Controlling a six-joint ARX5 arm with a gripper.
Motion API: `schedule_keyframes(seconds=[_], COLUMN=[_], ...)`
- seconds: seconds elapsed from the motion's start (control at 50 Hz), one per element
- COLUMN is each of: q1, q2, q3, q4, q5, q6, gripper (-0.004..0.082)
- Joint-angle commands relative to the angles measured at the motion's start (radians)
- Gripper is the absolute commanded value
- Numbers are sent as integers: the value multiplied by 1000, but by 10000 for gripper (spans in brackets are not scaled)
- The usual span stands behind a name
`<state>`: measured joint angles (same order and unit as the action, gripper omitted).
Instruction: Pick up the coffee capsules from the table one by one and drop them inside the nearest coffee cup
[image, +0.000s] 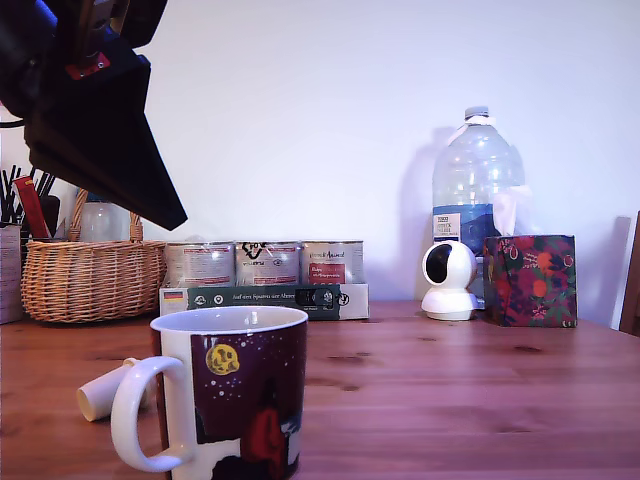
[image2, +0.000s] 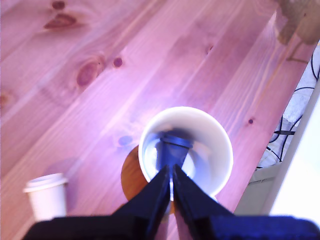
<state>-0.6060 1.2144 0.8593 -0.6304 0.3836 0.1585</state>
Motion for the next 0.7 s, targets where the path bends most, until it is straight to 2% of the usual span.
schedule_keyframes(seconds=[0.0, 0.3, 0.48, 0.58, 0.68], q1=[4, 4, 16, 23, 24], q2=[3, 3, -10, -40, -87], q3=[-3, -8, -65, -120, -176], q4=[7, -14, -1, 56, 146], q5=[3, -1, -15, -31, -69], q6=[-2, -11, -21, -60, -120], gripper=[-19, -19, -19, -19, -19])
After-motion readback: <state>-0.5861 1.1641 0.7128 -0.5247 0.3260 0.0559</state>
